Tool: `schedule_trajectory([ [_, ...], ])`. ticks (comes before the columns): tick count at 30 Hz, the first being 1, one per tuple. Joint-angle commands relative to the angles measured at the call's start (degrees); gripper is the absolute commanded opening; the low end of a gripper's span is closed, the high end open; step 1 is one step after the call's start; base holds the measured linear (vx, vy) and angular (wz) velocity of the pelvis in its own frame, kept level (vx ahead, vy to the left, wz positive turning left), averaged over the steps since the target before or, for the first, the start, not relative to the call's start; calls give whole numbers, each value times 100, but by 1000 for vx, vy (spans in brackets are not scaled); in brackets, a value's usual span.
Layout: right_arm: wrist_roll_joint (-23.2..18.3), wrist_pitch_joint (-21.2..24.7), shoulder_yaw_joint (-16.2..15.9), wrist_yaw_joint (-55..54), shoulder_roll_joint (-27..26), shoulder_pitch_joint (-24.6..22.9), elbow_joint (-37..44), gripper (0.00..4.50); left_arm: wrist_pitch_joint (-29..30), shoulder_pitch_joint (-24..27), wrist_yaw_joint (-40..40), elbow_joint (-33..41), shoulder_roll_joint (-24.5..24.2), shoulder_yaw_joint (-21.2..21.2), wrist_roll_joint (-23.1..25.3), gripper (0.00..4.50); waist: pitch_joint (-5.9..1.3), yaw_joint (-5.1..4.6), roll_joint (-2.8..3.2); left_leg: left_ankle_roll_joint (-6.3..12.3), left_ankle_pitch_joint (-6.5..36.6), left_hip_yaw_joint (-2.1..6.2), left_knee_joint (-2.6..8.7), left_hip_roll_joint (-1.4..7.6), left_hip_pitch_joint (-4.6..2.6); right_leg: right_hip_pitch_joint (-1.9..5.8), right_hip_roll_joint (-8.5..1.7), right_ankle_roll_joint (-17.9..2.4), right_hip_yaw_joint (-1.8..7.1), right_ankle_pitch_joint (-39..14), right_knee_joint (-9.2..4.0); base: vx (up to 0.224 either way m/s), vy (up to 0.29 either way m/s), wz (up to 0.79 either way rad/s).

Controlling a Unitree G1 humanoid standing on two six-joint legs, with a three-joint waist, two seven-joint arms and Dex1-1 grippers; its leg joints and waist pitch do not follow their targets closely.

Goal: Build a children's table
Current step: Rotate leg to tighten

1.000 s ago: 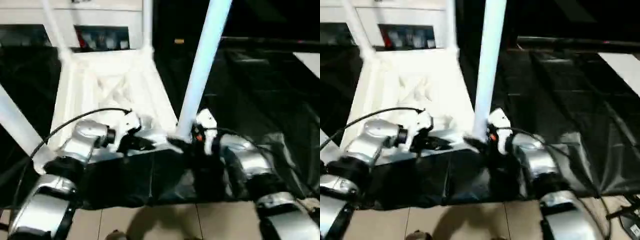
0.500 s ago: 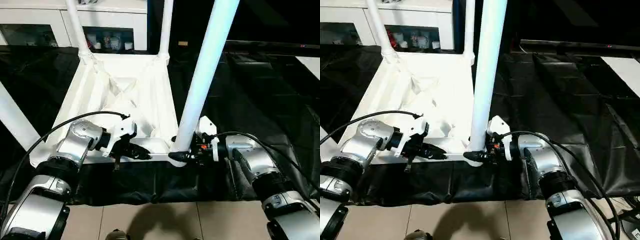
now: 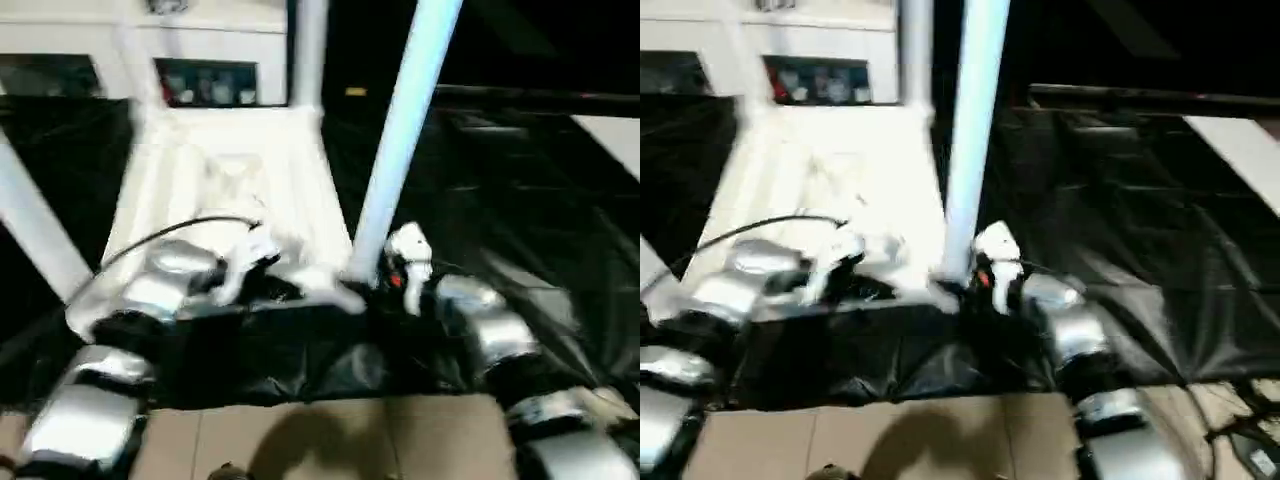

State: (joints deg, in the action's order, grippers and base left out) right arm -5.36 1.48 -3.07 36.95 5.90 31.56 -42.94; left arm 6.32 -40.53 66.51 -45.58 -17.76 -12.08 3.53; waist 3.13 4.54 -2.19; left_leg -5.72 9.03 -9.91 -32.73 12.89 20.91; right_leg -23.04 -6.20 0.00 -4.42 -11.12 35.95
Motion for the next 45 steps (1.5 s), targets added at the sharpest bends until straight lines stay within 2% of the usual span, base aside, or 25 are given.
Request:
schedule_trajectory([
  [1, 327, 149, -1, -1606, -572, -5, -292, 266, 275, 10, -384, 12, 724, -266, -43, 0, -323, -37, 84, -306, 1980, 2, 435, -13, -61, 206, -191, -763, 206, -2529, -592, 0, 0, 0],
  [4, 337, 71, -30, -1879, -878, -11, -359, 266, 341, 12, -668, -2, 935, -258, -36, 0, -327, -88, 19, -195, 2167, -9, 419, -44, -81, 178, -161, -684, 223, -2602, -645, 0, 0, 0],
  [5, 354, -2, -52, -1992, -1034, 22, -395, 266, 368, 17, -808, 4, 1031, -251, -28, 0, -332, -84, 68, -115, 2242, -2, 416, -54, -104, 166, -161, -666, 237, -2640, -661, 0, 0, 0],
  [6, 356, -7, -54, -2000, -1044, 25, -397, 266, 370, 18, -815, 5, 1036, -251, -28, 0, -340, -99, 67, -94, 2236, -4, 421, -46, -97, 163, -160, -672, 249, -2582, -663, 0, 0, 0],
  [7, 369, -47, -65, -2063, -1124, 47, -413, 301, 385, 24, -878, 16, 1079, -247, -23, 0, -343, -114, 76, -76, 2202, 9, 438, -45, -63, 192, -146, -686, 238, -2447, -649, 0, 0, 0],
  [11, 229, -314, -52, -1710, -1226, 126, -323, 347, 317, 112, -787, 137, 1049, -322, 42, 0, -359, -129, 91, 0, 2190, -1, 451, -38, -61, 202, -130, -789, 240, -2103, -638, 0, 0, 0],
  [12, 210, -316, -39, -1660, -1213, 123, -290, 347, 308, 128, -758, 165, 1026, -324, 49, 0, -358, -128, 77, 29, 2202, -1, 450, -34, -64, 204, -130, -809, 242, -2067, -634, 0, 0, 0],
  [13, 210, -316, -39, -1660, -1213, 123, -290, 372, 308, 128, -758, 165, 1026, -324, 49, 0, -361, -126, 85, 42, 2182, 0, 452, -32, -64, 202, -137, -831, 250, -2044, -633, 0, 0, 0],
  [14, 191, -316, -47, -1460, -1093, 91, -192, 372, 228, 172, -597, 234, 932, -323, 28, 0, -361, -126, 85, 42, 2182, 0, 452, -32, -64, 202, -137, -831, 250, -2044, -633, 0, 0, 0],
  [15, 203, -339, -112, -1174, -883, 43, -78, 372, 153, 216, -408, 280, 785, -329, 12, 0, -372, -113, 52, 121, 2156, -2, 443, -37, -48, 229, -143, -848, 251, -1998, -630, 0, 0, 0],
  [16, 213, -362, -163, -978, -735, 11, -5, 381, 104, 245, -280, 307, 684, -333, 1, 0, -380, -109, 65, 142, 2084, -4, 443, -28, -46, 231, -151, -868, 260, -1911, -624, 0, 0, 0],
  [17, 213, -362, -163, -978, -735, 11, -5, 393, 104, 245, -280, 307, 684, -333, 1, 0, -392, -105, 74, 174, 1922, -14, 435, -13, -46, 223, -142, -955, 269, -1624, -599, 0, 0, 0],
  [18, 245, -414, -288, -556, -467, -27, 52, 403, -84, 292, 2, 321, 511, -355, -37, 0, -396, -101, 91, 183, 1867, -18, 431, -12, -49, 224, -141, -1007, 271, -1488, -587, 0, 0, 0],
  [19, 273, -460, -434, 73, -91, -54, 82, 420, -326, 347, 389, 340, 294, -358, -118, 0, -416, -84, 80, 298, 1616, -39, 395, -17, -32, 257, -129, -1140, 273, -1021, -546, 0, 0, 0],
  [20, 273, -460, -434, 73, -91, -54, 82, 420, -326, 347, 389, 340, 294, -358, -118, 0, -416, -84, 80, 298, 1616, -39, 395, -17, -32, 257, -129, -1140, 273, -1021, -546, 0, 0, 0],
  [21, 273, -460, -434, 73, -91, -54, 82, 420, -326, 347, 389, 340, 294, -358, -118, 0, -436, -84, 96, 375, 1302, -44, 376, -15, -3, 280, -130, -1259, 275, -539, -473, 0, 0, 0],
  [22, 282, -480, -467, 241, 6, -57, 76, 420, -389, 362, 490, 347, 239, -357, -142, 0, -436, -84, 107, 377, 1238, -41, 377, -5, -3, 279, -135, -1304, 273, -439, -460, 0, 0, 0],
  [23, 267, -528, -518, 671, 224, -61, 85, 420, -406, 357, 688, 342, 153, -298, -223, 0, -436, -82, 80, 361, 1153, -43, 371, -1, 7, 313, -120, -1354, 260, -320, -448, 0, 0, 0],
  [24, 200, -529, -588, 1214, 457, -81, 162, 420, -400, 336, 903, 305, 50, -266, -272, 0, -432, -76, 81, 367, 1142, -60, 356, -5, -2, 303, -106, -1398, 264, -264, -437, 0, 0, 0],
  [27, 59, -440, -714, 2198, 825, -124, 355, 420, -414, 289, 1246, 215, -106, -218, -332, 0, -421, 4, 83, 449, 1178, -86, 341, 14, -24, 312, -97, -1445, 261, -318, -439, 0, 0, 0],
  [30, -10, -346, -767, 2529, 920, -135, 443, 394, -411, 277, 1390, 212, -151, -221, -357, 0, -406, 69, 75, 378, 1316, -92, 352, 30, -34, 292, -110, -1437, 267, -573, -452, 0, 0, 0],
  [34, -131, -187, -946, 3211, 1139, -120, 581, 353, -426, 238, 1842, 176, -335, -297, -388, 0, -398, 83, 90, 268, 1548, -88, 369, 43, -69, 261, -116, -1399, 272, -926, -490, 0, 0, 0],
  [36, -141, -182, -973, 3307, 1166, -109, 581, 345, -468, 225, 1914, 154, -381, -316, -377, 0, -397, 88, 90, 243, 1554, -83, 376, 45, -59, 264, -120, -1393, 272, -962, -486, 0, 0, 0],
  [39, -132, -156, -1036, 3517, 1213, -93, 588, 308, -484, 197, 2077, 117, -445, -326, -380, 0, -403, 92, 85, 211, 1507, -76, 378, 41, -51, 269, -121, -1383, 268, -942, -476, 0, 0, 0],
  [45, -187, -34, -1029, 3654, 1160, -182, 718, 282, -534, 187, 2207, 99, -497, -332, -352, 0, -415, 109, 86, 228, 1371, -78, 370, 40, -52, 276, -118, -1429, 266, -716, -450, 0, 0, 0],
])
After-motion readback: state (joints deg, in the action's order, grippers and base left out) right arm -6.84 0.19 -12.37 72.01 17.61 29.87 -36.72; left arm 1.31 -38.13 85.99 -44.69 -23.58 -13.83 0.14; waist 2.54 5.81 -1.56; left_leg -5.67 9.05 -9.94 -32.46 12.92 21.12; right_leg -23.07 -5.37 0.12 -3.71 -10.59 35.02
